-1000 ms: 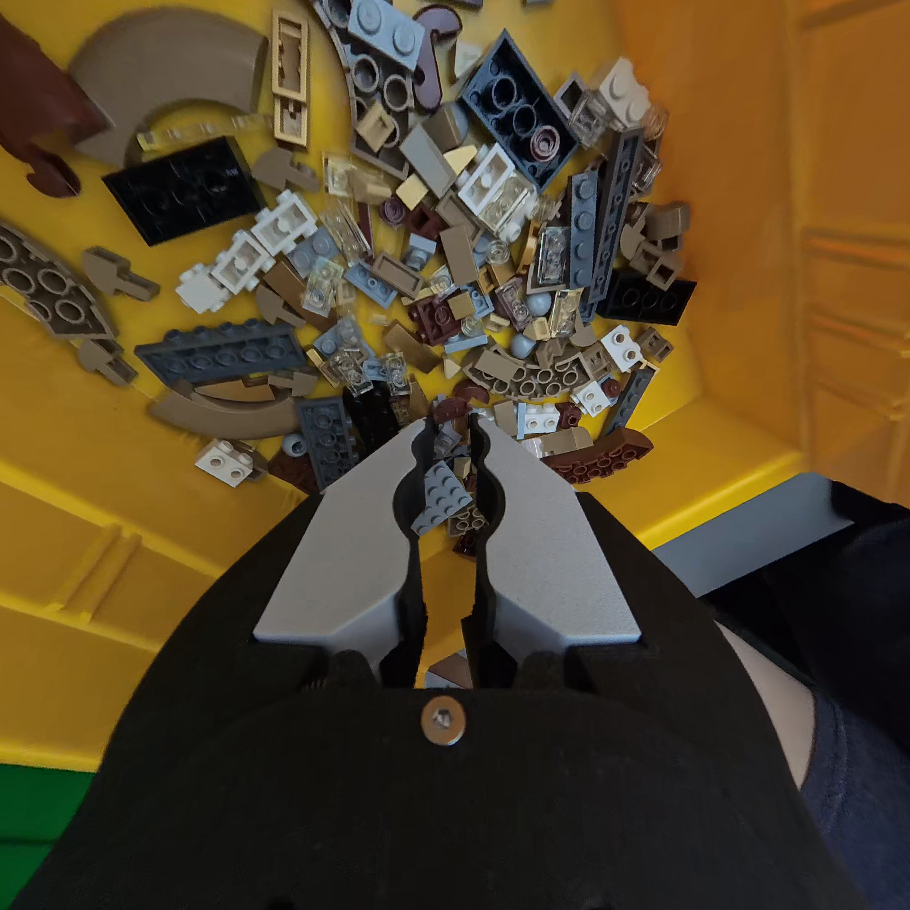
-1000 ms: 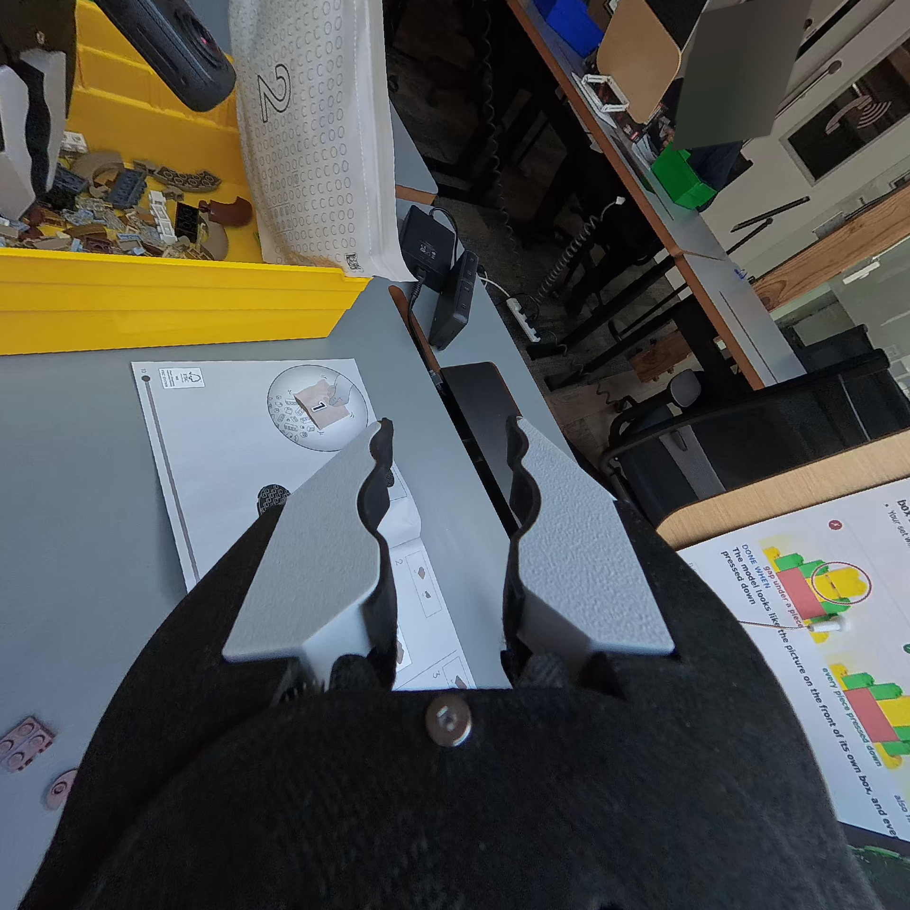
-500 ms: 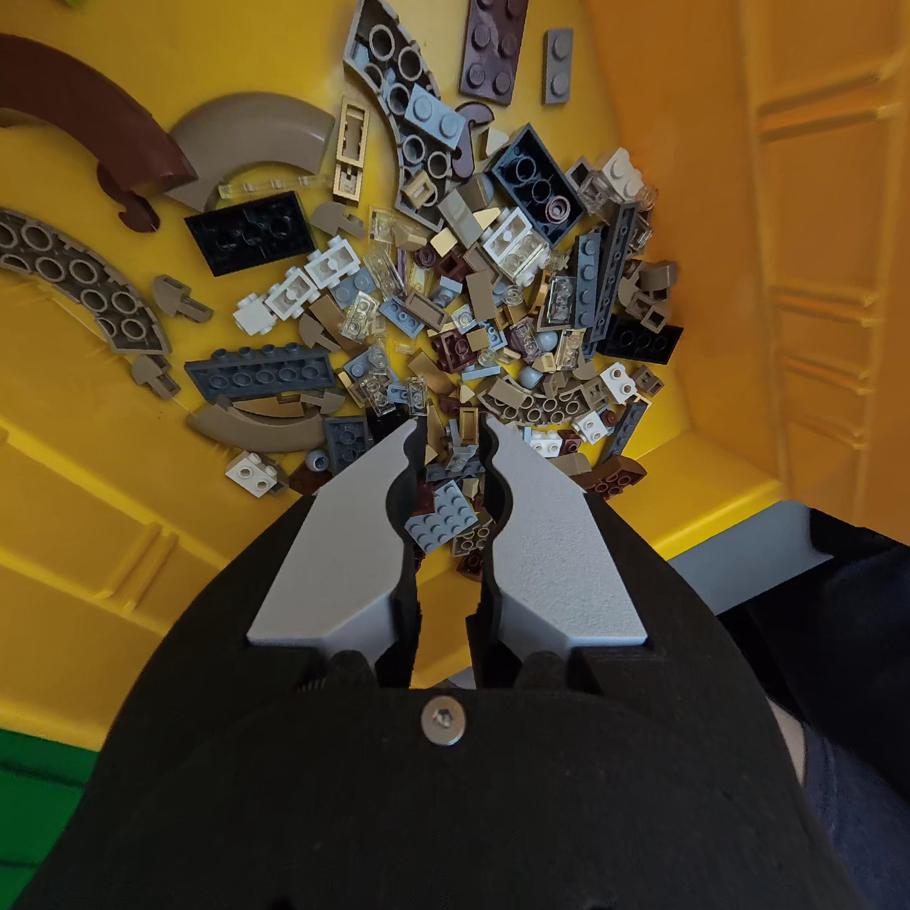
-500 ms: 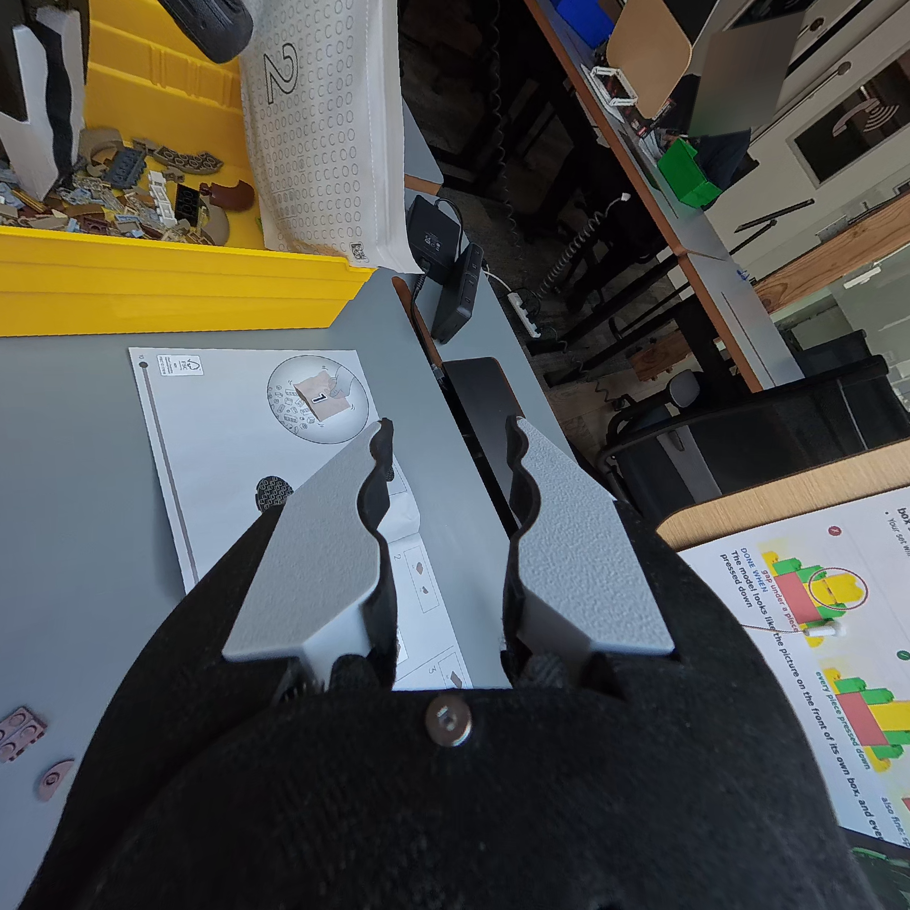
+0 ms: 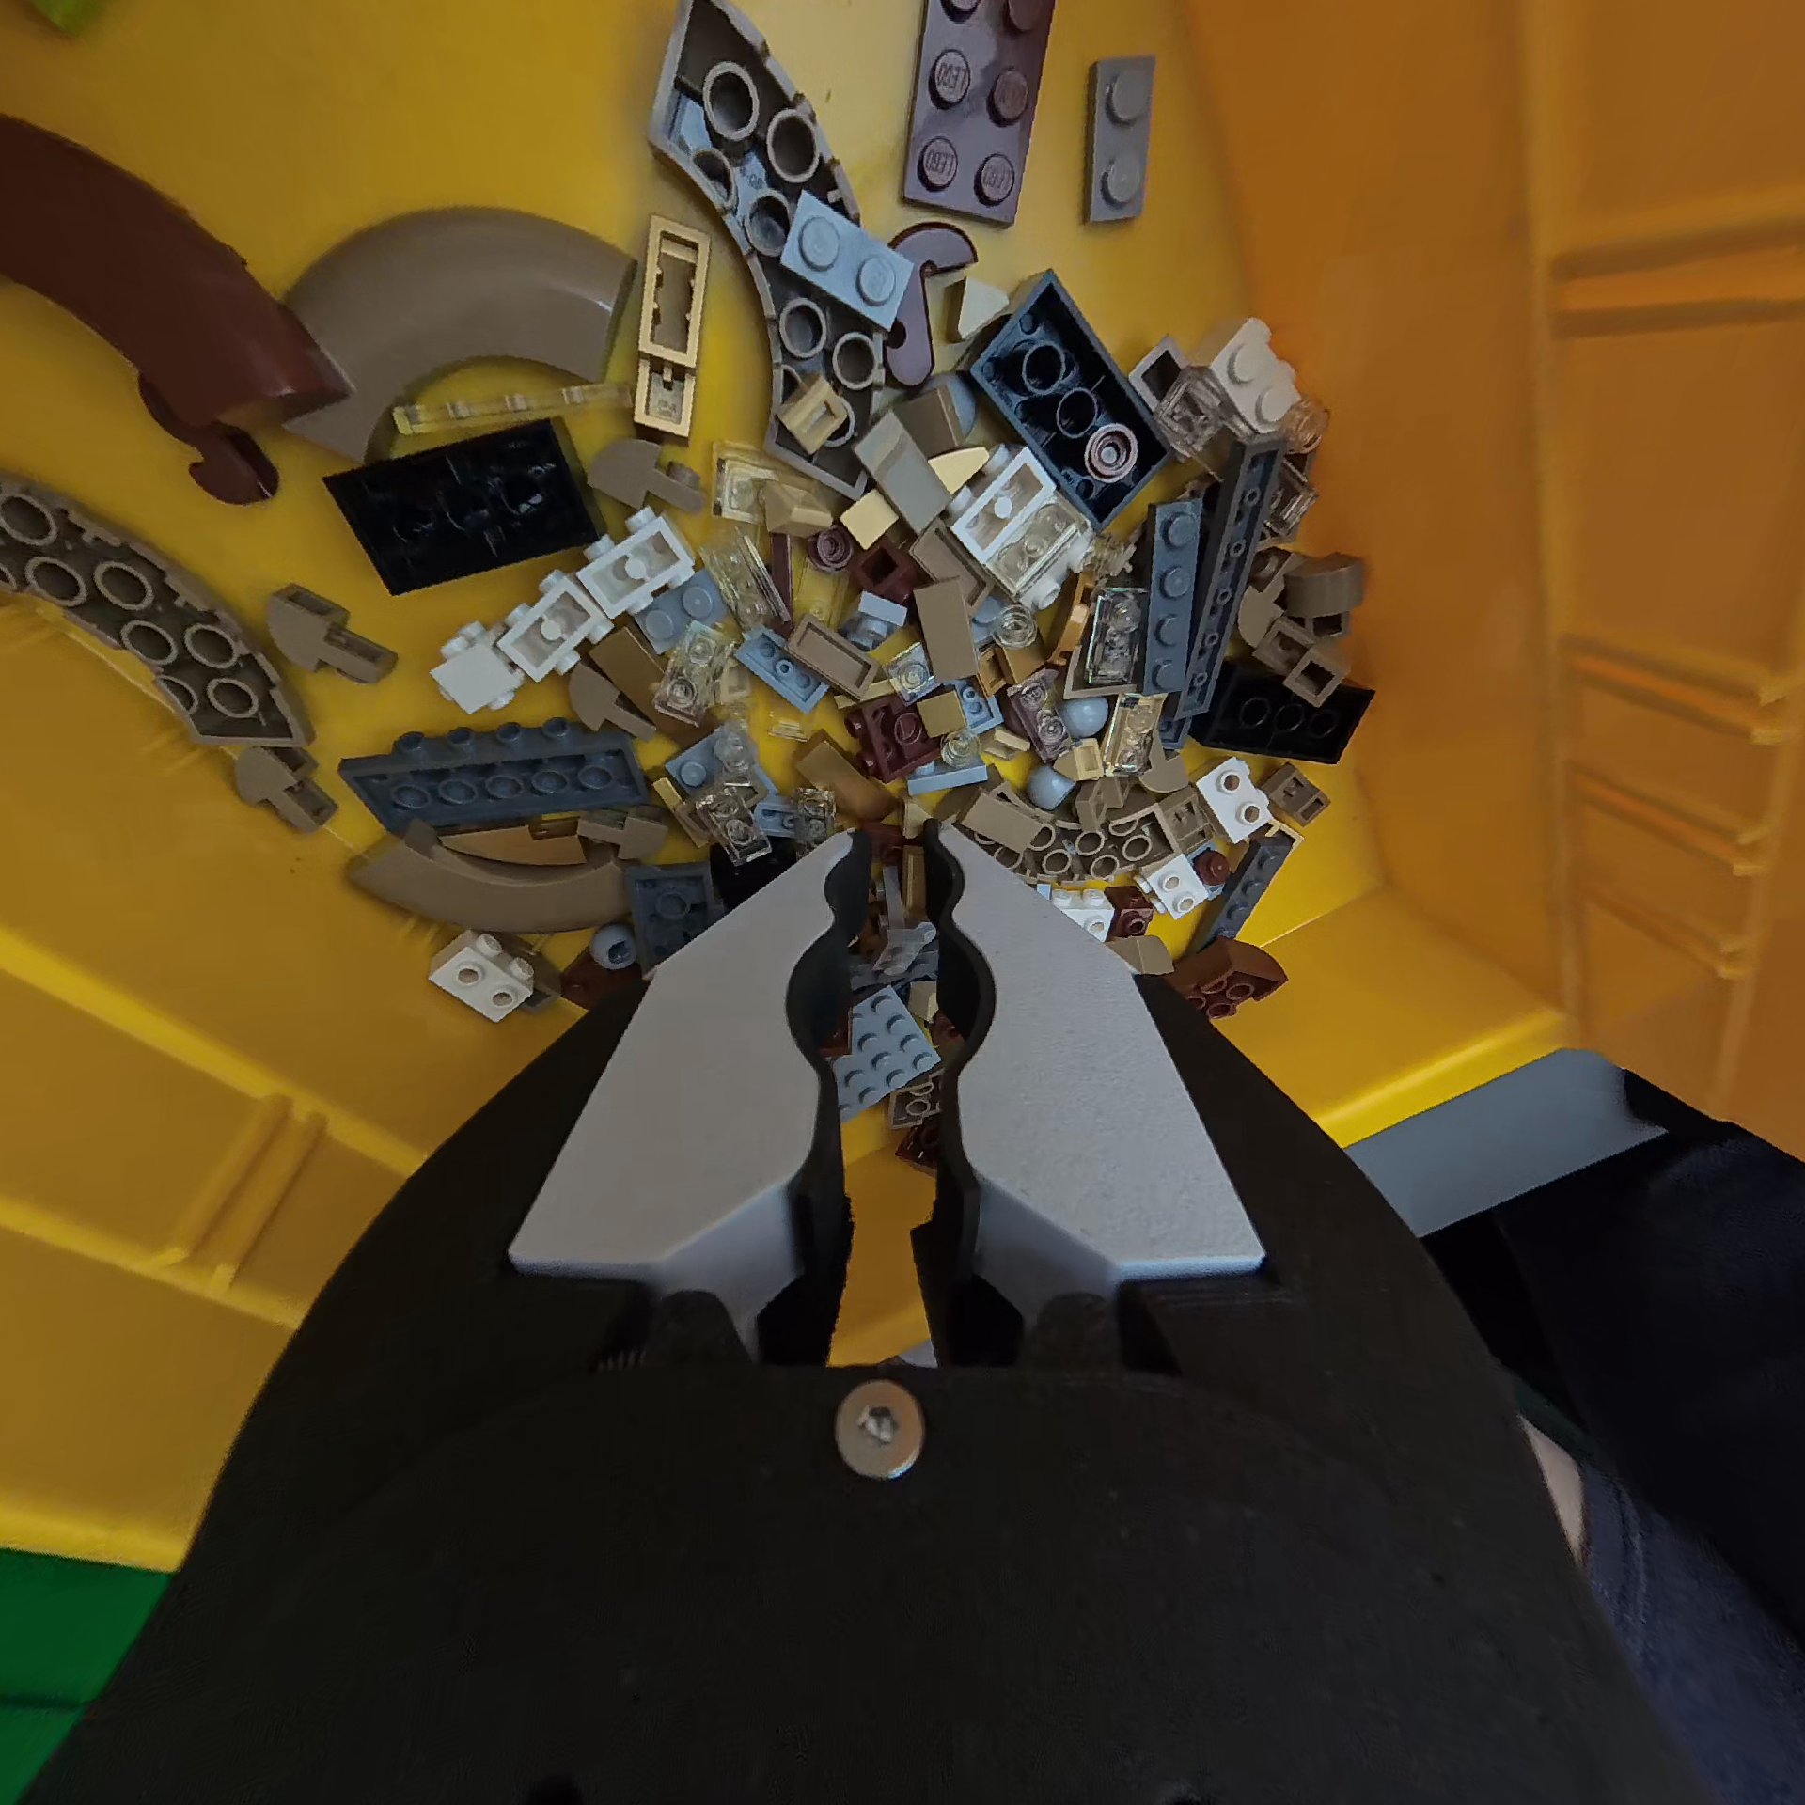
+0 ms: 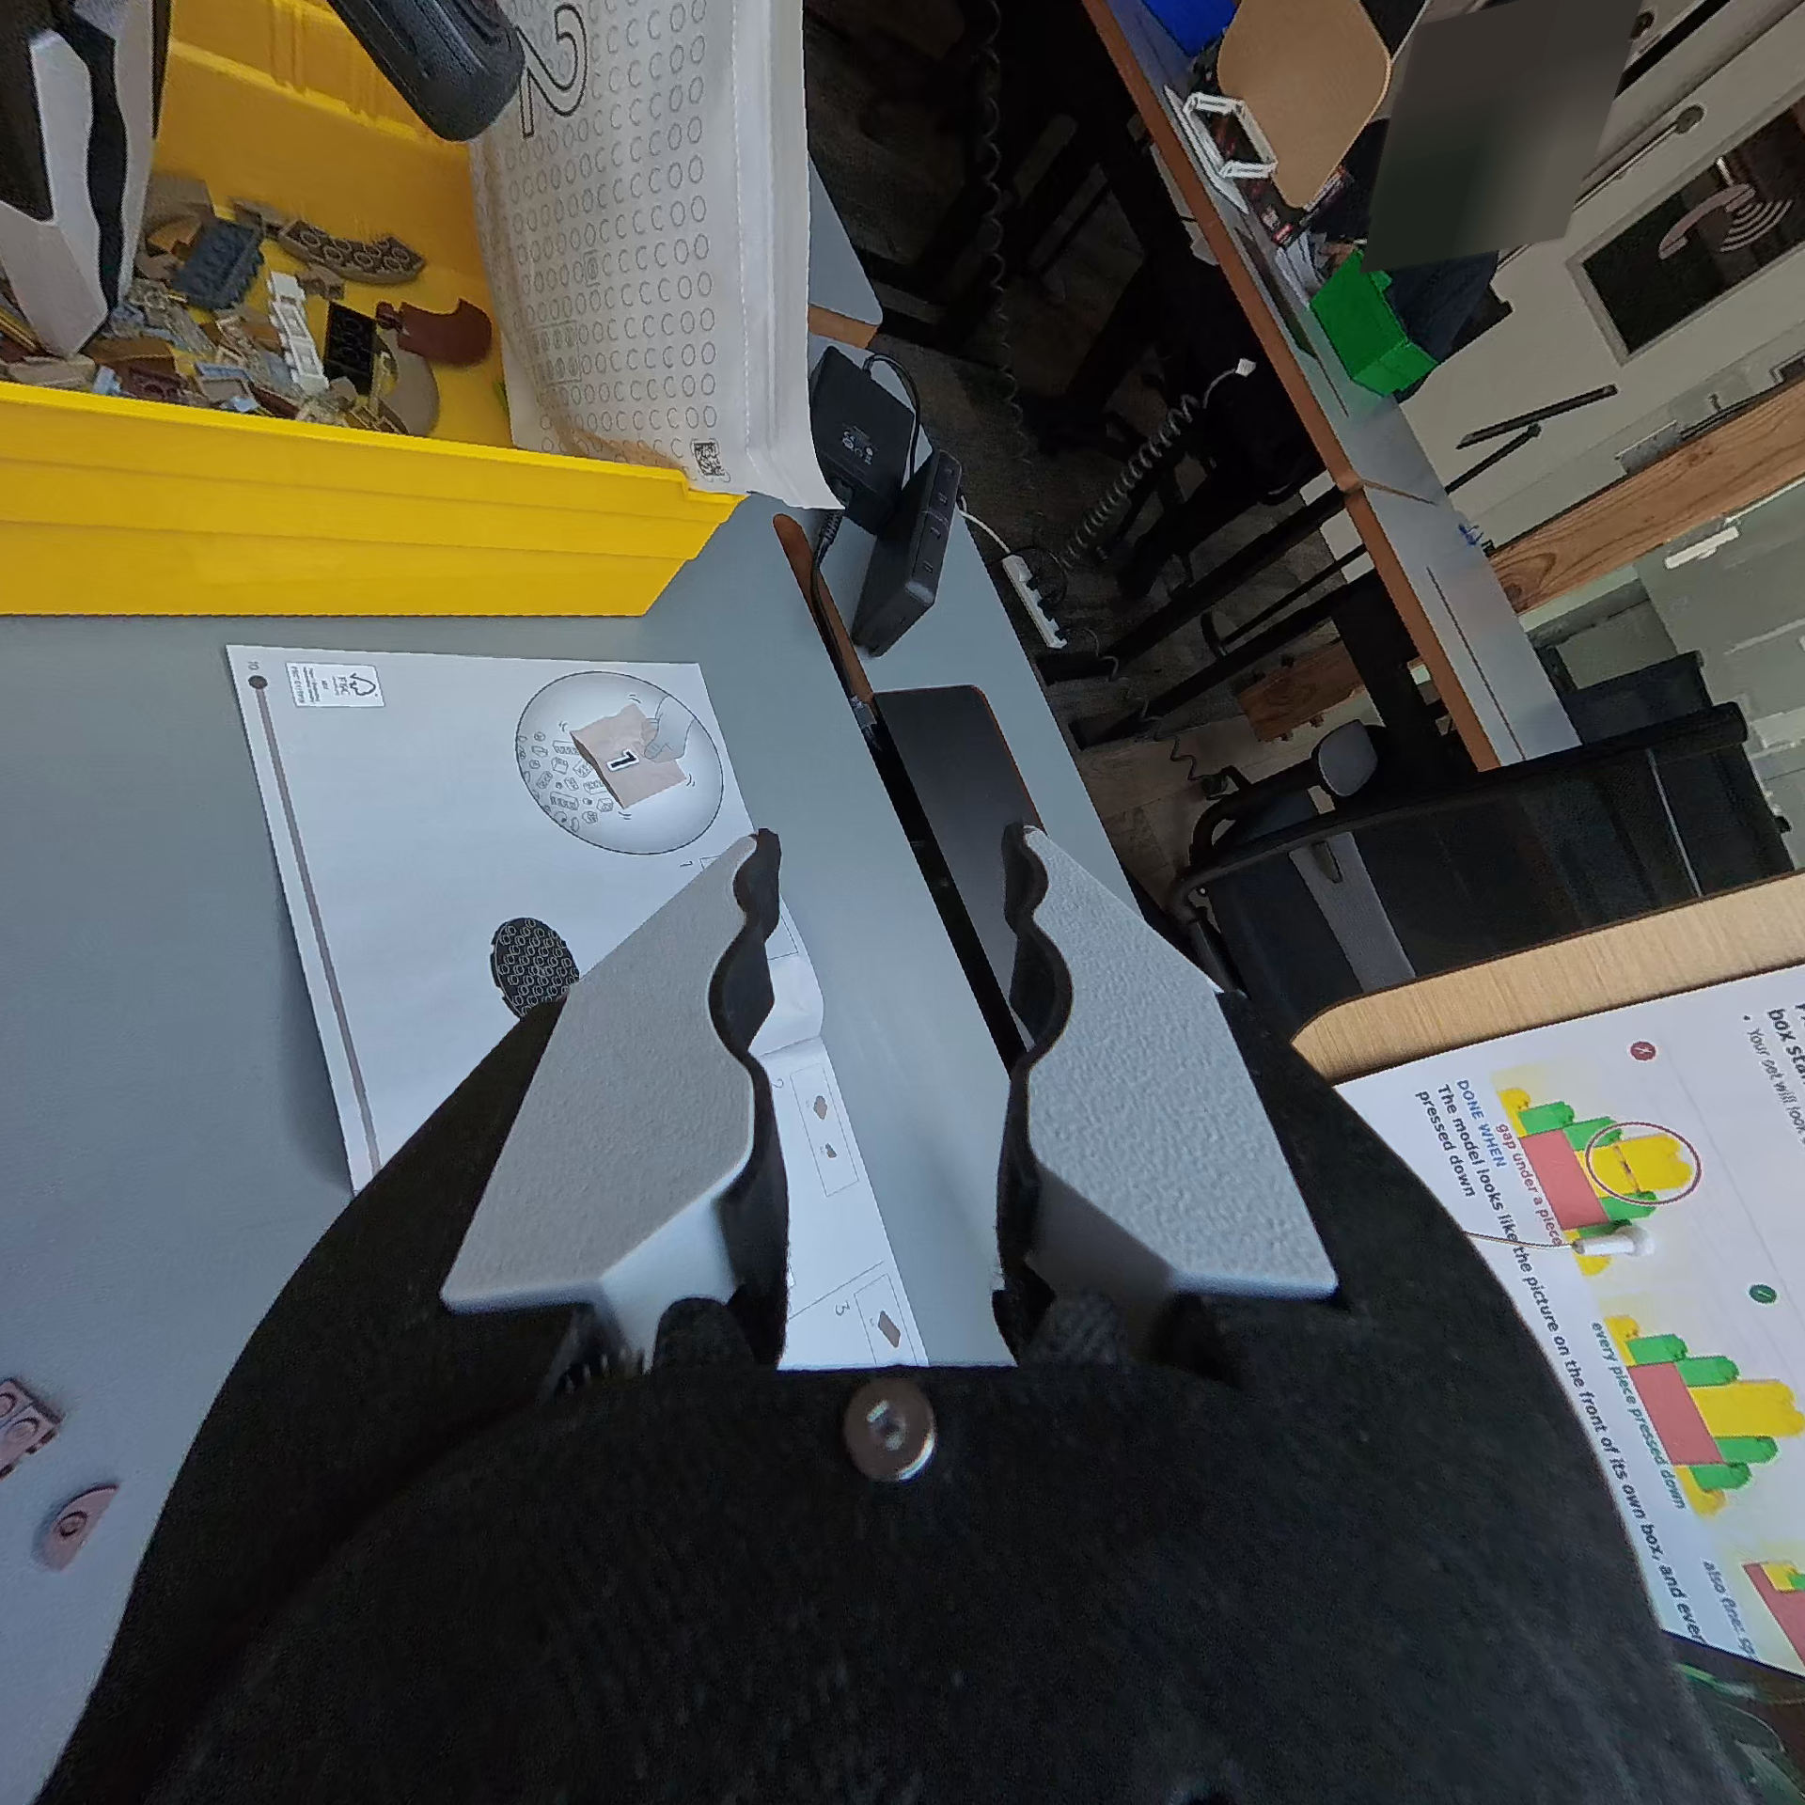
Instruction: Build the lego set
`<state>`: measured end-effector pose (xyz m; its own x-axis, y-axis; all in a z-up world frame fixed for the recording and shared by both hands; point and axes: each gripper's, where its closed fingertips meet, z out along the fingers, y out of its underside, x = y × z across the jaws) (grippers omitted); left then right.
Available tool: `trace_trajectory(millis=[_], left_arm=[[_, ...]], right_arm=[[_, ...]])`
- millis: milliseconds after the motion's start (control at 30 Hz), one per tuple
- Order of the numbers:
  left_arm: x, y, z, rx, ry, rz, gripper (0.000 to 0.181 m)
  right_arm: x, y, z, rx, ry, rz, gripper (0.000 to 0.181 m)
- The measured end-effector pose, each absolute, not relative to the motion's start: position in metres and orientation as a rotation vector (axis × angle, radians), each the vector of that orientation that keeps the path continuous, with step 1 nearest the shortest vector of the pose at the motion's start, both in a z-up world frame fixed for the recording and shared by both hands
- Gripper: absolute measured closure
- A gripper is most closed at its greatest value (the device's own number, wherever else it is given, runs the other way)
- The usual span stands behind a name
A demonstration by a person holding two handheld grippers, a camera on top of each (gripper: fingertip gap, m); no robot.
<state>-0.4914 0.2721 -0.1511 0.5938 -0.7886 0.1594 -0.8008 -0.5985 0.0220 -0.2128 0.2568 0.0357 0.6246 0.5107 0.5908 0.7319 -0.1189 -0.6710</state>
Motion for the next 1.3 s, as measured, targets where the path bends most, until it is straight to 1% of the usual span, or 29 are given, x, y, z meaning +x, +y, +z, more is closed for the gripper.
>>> trace_trajectory(millis=[33,367,400,467,600,733,933,1100,1200,1267,1300], left_arm=[[-0.492,0.272,-0.152,2.723,-1.348,0.199,0.173],[-0.5,0.264,-0.157,2.674,-1.305,0.175,0.172],[-0.5,0.265,-0.157,2.677,-1.303,0.17,0.175],[-0.496,0.266,-0.157,2.688,-1.31,0.188,0.171],[-0.495,0.267,-0.157,2.685,-1.336,0.184,0.17],[-0.494,0.269,-0.156,2.693,-1.34,0.172,0.163],[-0.495,0.271,-0.157,2.692,-1.356,0.141,0.168],[-0.496,0.27,-0.155,2.68,-1.38,0.121,0.17],[-0.499,0.272,-0.14,2.744,-1.367,0.106,0.17],[-0.493,0.276,-0.115,2.863,-1.366,0.155,0.17],[-0.482,0.275,-0.097,2.93,-1.392,0.232,0.174]], right_arm=[[-0.213,0.257,0.035,-1.78,-1.011,-0.26,0.135],[-0.214,0.257,0.029,-1.794,-1.04,-0.273,0.135],[-0.215,0.257,0.028,-1.795,-1.044,-0.274,0.135],[-0.216,0.257,0.026,-1.797,-1.052,-0.276,0.135],[-0.216,0.257,0.024,-1.803,-1.065,-0.288,0.135],[-0.215,0.257,0.024,-1.803,-1.066,-0.289,0.135],[-0.215,0.257,0.022,-1.807,-1.076,-0.293,0.136],[-0.215,0.256,0.023,-1.804,-1.082,-0.302,0.137],[-0.213,0.252,0.03,-1.787,-1.075,-0.31,0.137],[-0.21,0.248,0.04,-1.768,-1.056,-0.318,0.137],[-0.206,0.245,0.046,-1.759,-1.041,-0.325,0.137]])
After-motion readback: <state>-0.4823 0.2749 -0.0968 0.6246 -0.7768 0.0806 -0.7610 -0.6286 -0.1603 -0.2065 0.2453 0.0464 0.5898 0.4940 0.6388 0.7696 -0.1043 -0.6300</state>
